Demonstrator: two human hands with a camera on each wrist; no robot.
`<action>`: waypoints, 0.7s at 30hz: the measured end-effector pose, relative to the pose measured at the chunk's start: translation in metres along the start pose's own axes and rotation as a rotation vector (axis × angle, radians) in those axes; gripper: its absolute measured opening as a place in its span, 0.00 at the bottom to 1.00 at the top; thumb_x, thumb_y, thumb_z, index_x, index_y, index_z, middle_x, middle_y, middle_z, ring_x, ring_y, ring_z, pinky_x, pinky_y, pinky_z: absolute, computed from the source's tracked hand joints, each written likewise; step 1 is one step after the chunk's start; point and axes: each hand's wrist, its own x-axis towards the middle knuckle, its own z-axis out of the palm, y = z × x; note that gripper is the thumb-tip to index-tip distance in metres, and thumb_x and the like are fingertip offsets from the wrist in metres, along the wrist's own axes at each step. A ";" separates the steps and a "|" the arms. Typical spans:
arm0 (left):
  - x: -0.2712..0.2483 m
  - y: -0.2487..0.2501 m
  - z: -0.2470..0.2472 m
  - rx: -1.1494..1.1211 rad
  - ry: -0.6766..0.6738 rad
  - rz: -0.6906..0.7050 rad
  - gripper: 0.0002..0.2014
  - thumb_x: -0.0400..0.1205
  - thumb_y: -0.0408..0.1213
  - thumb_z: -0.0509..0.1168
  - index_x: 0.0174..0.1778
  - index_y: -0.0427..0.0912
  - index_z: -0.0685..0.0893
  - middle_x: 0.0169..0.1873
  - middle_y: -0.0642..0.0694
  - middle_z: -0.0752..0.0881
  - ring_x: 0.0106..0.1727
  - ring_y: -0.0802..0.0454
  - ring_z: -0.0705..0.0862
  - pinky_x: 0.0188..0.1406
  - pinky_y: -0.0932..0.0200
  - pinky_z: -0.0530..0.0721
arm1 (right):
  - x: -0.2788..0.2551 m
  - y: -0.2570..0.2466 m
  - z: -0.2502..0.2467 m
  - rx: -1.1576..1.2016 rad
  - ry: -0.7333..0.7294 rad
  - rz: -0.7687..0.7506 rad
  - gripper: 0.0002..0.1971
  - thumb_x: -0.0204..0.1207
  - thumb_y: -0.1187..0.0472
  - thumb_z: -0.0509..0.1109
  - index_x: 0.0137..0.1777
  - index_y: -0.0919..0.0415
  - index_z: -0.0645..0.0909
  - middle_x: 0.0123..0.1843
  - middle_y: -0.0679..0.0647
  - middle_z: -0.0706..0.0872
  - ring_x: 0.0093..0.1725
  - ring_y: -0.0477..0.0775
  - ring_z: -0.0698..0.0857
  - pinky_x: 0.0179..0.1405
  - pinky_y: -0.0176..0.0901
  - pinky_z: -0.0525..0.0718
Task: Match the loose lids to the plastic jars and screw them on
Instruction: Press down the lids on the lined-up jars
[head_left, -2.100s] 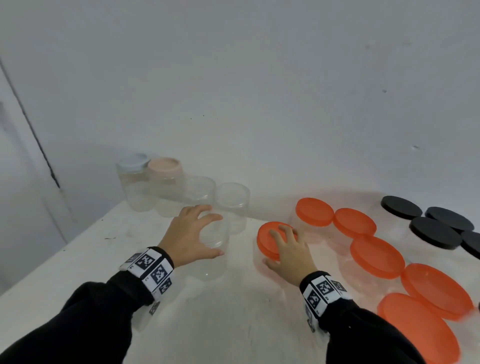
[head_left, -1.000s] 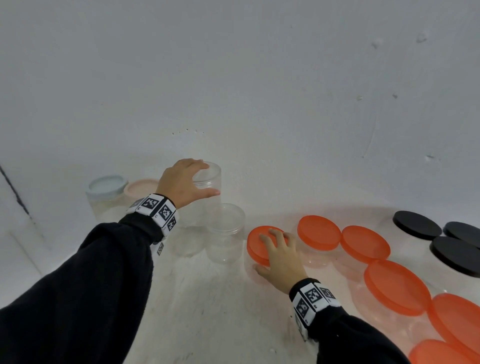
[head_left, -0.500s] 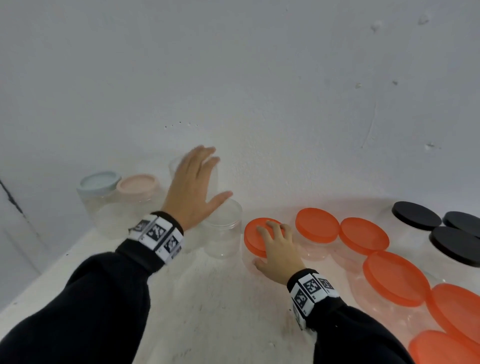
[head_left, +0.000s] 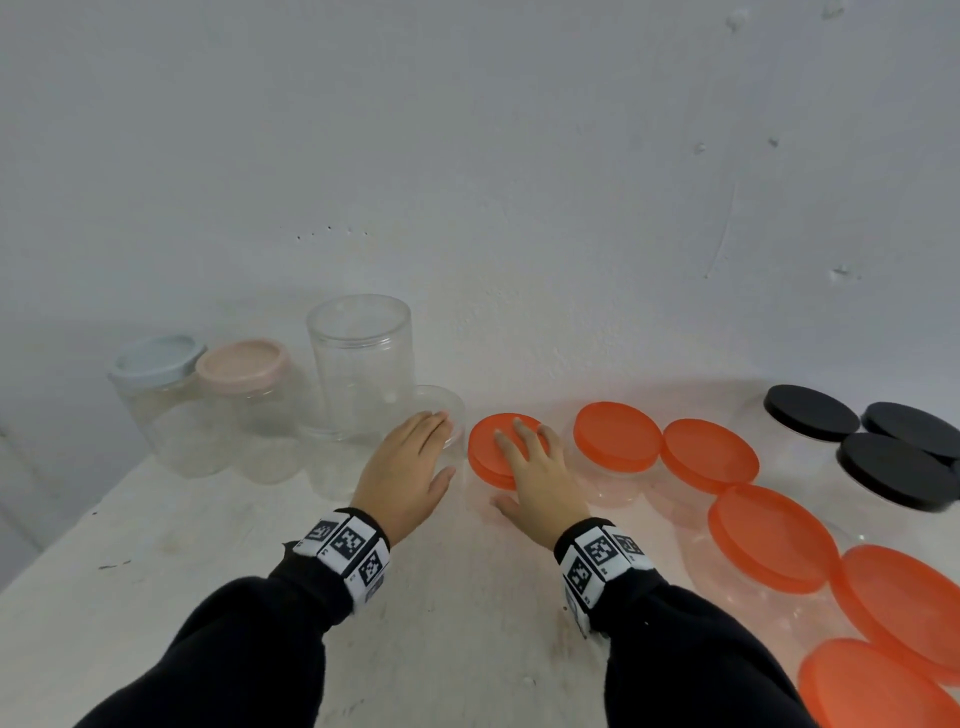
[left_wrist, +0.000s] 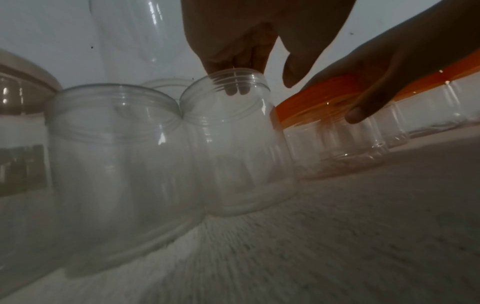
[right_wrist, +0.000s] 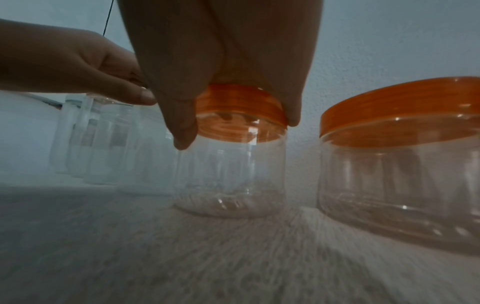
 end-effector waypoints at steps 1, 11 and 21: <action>0.000 0.000 0.001 -0.012 0.013 -0.006 0.25 0.77 0.46 0.54 0.62 0.34 0.82 0.59 0.41 0.85 0.61 0.45 0.82 0.63 0.53 0.78 | 0.002 0.000 0.001 0.005 0.002 0.004 0.40 0.78 0.48 0.66 0.83 0.52 0.47 0.84 0.54 0.47 0.81 0.64 0.45 0.80 0.59 0.53; 0.003 -0.002 0.019 -0.191 0.161 -0.106 0.19 0.74 0.35 0.56 0.56 0.35 0.84 0.56 0.41 0.86 0.60 0.49 0.75 0.61 0.56 0.71 | 0.009 -0.002 0.004 0.062 0.014 0.032 0.39 0.77 0.49 0.67 0.83 0.51 0.49 0.84 0.53 0.47 0.82 0.63 0.45 0.80 0.57 0.55; 0.003 -0.001 0.021 -0.225 0.165 -0.130 0.18 0.74 0.36 0.56 0.56 0.36 0.84 0.56 0.43 0.85 0.60 0.49 0.78 0.59 0.49 0.79 | 0.011 -0.002 0.002 0.088 0.012 0.013 0.39 0.77 0.50 0.68 0.83 0.51 0.50 0.84 0.52 0.48 0.82 0.62 0.44 0.80 0.57 0.54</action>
